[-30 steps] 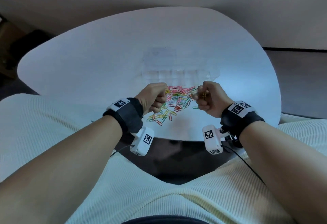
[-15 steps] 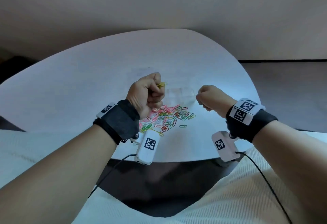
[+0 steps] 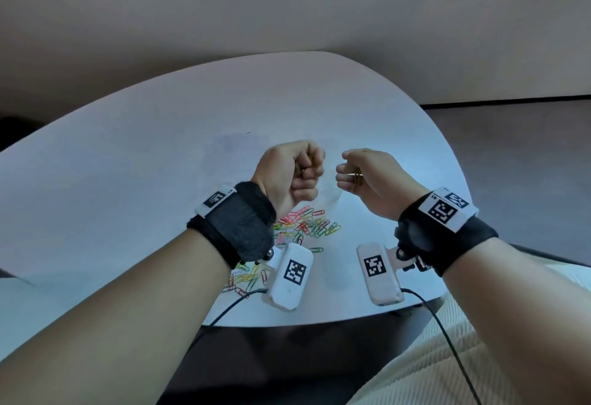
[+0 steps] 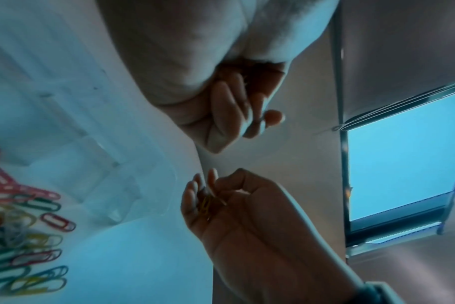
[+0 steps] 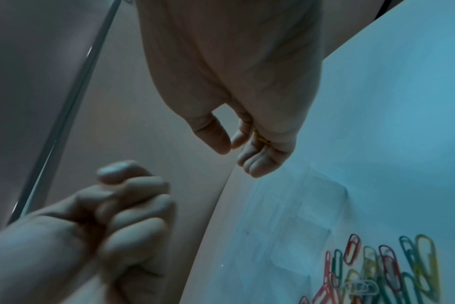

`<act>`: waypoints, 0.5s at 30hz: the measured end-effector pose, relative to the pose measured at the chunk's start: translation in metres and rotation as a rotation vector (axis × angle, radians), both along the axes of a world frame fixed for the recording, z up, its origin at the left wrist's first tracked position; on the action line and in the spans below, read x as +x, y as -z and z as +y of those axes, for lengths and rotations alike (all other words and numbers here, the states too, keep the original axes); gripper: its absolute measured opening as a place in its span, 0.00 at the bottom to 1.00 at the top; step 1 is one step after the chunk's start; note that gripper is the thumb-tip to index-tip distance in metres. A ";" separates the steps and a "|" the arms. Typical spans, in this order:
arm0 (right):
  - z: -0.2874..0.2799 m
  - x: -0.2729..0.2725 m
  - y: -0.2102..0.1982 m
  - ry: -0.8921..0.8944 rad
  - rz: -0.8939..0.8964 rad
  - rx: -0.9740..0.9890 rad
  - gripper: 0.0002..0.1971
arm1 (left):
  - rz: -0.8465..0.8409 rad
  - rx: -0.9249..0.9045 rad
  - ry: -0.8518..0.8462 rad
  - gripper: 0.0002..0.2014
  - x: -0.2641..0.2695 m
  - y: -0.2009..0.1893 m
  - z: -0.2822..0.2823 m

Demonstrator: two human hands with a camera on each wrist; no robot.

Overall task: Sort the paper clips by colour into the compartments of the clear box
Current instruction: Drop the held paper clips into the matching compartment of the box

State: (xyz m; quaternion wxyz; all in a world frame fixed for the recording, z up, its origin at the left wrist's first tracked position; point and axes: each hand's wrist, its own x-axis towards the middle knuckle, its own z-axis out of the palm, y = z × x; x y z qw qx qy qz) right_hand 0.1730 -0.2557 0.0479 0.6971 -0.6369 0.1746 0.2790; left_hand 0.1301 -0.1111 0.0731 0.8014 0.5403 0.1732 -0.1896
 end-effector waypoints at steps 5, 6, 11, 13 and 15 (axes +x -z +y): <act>0.001 0.010 0.012 0.054 0.102 0.000 0.04 | 0.274 0.092 -0.120 0.08 0.016 0.025 -0.013; 0.001 0.011 0.014 0.055 0.135 0.010 0.01 | 0.296 0.118 -0.130 0.09 0.019 0.027 -0.015; 0.001 0.015 0.016 0.069 0.229 0.077 0.22 | 0.306 0.147 -0.213 0.16 0.033 0.034 -0.021; 0.001 0.016 0.014 0.085 0.206 0.055 0.23 | 0.299 0.132 -0.241 0.17 0.039 0.036 -0.025; 0.001 0.017 0.011 0.117 0.161 0.035 0.22 | 0.294 0.121 -0.234 0.17 0.043 0.038 -0.029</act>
